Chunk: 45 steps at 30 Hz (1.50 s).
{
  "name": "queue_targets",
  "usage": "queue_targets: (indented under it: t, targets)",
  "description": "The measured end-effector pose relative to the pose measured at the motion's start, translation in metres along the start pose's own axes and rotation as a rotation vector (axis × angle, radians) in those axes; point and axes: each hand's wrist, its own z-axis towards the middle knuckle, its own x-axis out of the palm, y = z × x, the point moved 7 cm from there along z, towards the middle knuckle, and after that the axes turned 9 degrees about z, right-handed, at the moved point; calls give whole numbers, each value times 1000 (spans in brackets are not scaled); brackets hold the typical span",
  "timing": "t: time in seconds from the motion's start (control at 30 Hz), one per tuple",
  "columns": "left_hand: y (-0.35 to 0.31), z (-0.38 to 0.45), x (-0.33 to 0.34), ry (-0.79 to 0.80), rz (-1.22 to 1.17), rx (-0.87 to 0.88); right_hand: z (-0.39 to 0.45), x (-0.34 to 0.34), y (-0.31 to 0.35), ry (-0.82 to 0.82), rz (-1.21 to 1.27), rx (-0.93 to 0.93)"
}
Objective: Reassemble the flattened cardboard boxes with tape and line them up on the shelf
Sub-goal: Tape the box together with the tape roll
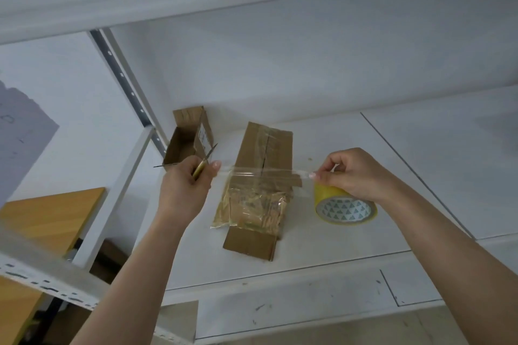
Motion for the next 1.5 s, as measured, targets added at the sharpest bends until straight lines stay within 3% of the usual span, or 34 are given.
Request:
queue_targets:
  t: [0.53,1.0,1.17,1.5]
  targets:
    - [22,2,38,97,11,4,13,32,-52,52,-55,182]
    - [70,-28,82,89,-515,-380,27,91,-60,77,-78,189]
    - [74,-27,88,121,-520,-392,27,93,-62,74,-40,202]
    - [89,-43,108,188,-548,-600,26,94,-57,89,-2,206]
